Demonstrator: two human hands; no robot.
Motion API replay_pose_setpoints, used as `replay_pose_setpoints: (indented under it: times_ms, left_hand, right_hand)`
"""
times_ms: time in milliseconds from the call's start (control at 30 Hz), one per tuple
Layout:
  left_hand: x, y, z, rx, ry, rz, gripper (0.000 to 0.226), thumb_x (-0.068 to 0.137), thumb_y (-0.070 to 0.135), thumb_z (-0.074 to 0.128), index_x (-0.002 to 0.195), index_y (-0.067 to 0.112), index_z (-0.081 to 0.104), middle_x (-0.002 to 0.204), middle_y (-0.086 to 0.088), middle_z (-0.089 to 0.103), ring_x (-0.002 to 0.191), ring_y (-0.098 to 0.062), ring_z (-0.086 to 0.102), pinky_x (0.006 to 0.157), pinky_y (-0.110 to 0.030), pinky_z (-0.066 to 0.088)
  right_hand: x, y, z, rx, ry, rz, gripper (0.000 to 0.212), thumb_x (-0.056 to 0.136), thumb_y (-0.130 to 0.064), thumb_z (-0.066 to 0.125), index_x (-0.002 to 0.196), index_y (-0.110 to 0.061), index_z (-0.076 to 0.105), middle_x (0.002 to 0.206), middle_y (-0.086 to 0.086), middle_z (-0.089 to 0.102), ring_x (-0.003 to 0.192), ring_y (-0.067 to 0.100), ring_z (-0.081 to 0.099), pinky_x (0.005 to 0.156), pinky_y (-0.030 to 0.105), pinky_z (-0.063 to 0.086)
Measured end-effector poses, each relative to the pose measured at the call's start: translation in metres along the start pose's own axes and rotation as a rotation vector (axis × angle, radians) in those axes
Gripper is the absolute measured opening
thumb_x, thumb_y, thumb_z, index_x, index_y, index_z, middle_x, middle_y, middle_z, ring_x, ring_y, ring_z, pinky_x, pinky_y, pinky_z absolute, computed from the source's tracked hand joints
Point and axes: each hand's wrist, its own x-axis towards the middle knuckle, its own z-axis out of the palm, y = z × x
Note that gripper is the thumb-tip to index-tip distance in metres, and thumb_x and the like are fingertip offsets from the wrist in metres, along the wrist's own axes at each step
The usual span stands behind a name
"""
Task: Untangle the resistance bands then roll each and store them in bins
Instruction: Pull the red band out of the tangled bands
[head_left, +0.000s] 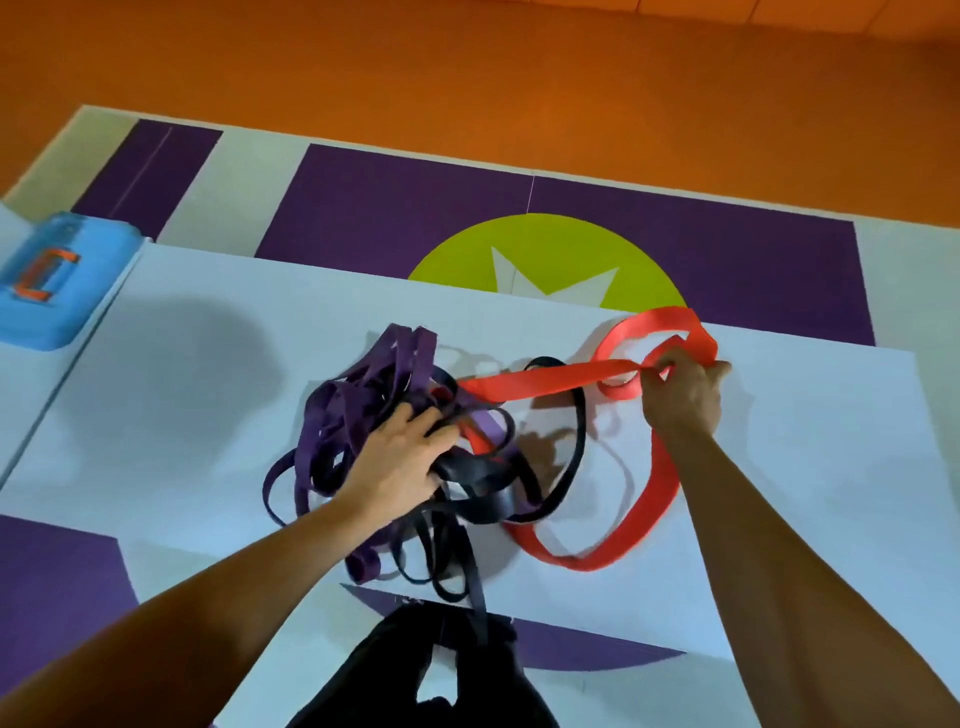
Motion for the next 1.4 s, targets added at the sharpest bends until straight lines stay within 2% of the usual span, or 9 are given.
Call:
replay_pose_setpoints:
  times_ms: [200,333,567,667,767,967,1100,1233,1400]
  left_hand:
    - [-0.014,-0.064,-0.027,0.081,0.029,-0.234,0.053,0.058,0.007,0.085,0.108,0.013,0.068,0.100,-0.009,0.064,0.086,-0.038,0.058,0.056,-0.039,0.055]
    - [-0.013,-0.087,-0.029,0.129,-0.035,-0.350,0.059,0.063,0.008,0.086,0.116,0.014,0.061,0.112,-0.012,0.059,0.093,-0.042,0.056,0.071,-0.051,0.056]
    - [0.031,-0.061,-0.059,0.006,-0.701,-0.498,0.091,0.083,0.031,0.081,0.156,0.024,0.027,0.168,-0.014,-0.011,0.144,-0.044,0.034,0.104,-0.051,0.046]
    - [0.050,-0.035,-0.088,0.069,-0.868,-0.338,0.072,0.089,0.042,0.072,0.149,0.017,0.043,0.158,-0.016,0.027,0.137,-0.034,0.045,0.083,-0.035,0.053]
    - [0.063,-0.005,-0.089,0.099,-0.645,-0.236,0.039,0.091,0.040,0.065,0.117,0.011,0.060,0.129,-0.013,0.052,0.122,-0.032,0.056,0.084,-0.037,0.049]
    - [0.049,0.075,-0.003,-0.046,-0.560,-0.006,0.041,0.093,0.040,0.063,0.120,0.010,0.054,0.114,-0.010,0.065,0.102,-0.034,0.067,0.081,-0.042,0.056]
    - [0.027,0.064,0.050,0.044,-0.544,-0.096,0.035,0.098,0.019,0.058,0.131,0.016,0.050,0.120,-0.007,0.066,0.104,-0.033,0.069,0.079,-0.041,0.055]
    - [0.025,0.055,0.043,-0.088,-0.163,-0.102,0.027,0.100,0.016,0.051,0.127,0.013,0.052,0.118,-0.007,0.061,0.089,-0.034,0.070,0.064,-0.043,0.057]
    - [0.018,0.006,-0.002,-0.593,0.202,-0.568,0.012,0.099,0.019,0.049,0.111,0.016,0.047,0.104,-0.012,0.062,0.086,-0.038,0.067,0.071,-0.053,0.055]
  right_hand:
    - [-0.006,0.010,-0.045,0.109,0.173,0.159,0.017,0.093,-0.021,0.065,0.110,-0.015,0.066,0.130,0.024,0.043,0.088,0.046,0.061,0.091,0.049,0.051]
    - [-0.009,0.006,-0.081,0.306,0.365,0.215,0.016,0.092,-0.028,0.069,0.104,-0.018,0.069,0.127,0.018,0.057,0.077,0.011,0.047,0.091,0.043,0.049]
    - [-0.048,0.002,-0.107,0.247,0.227,0.172,0.019,0.085,-0.031,0.077,0.096,-0.017,0.076,0.096,0.008,0.067,0.127,0.035,0.042,0.091,0.042,0.044]
    - [-0.058,0.007,-0.111,0.226,0.187,0.183,0.018,0.084,-0.033,0.076,0.095,-0.019,0.076,0.104,0.010,0.068,0.122,0.032,0.044,0.084,0.035,0.042]
    - [-0.068,0.006,-0.106,0.258,0.164,0.184,0.013,0.085,-0.033,0.071,0.092,-0.023,0.076,0.101,0.006,0.071,0.123,0.030,0.044,0.082,0.034,0.043]
    - [-0.095,0.004,-0.081,0.288,0.154,0.195,0.013,0.083,-0.031,0.076,0.094,-0.025,0.075,0.107,0.009,0.066,0.096,0.015,0.039,0.077,0.029,0.036]
    - [-0.102,0.002,-0.069,0.319,0.200,0.171,0.013,0.084,-0.035,0.075,0.095,-0.027,0.075,0.098,0.003,0.067,0.091,0.005,0.029,0.073,0.028,0.034]
    - [-0.089,0.019,-0.085,0.343,0.270,0.189,0.009,0.085,-0.027,0.071,0.091,-0.022,0.074,0.091,0.001,0.069,0.101,0.015,0.038,0.070,0.029,0.035]
    - [-0.065,0.034,-0.118,0.391,0.368,0.278,0.011,0.088,-0.026,0.073,0.095,-0.018,0.074,0.090,0.002,0.069,0.117,0.029,0.046,0.075,0.030,0.036]
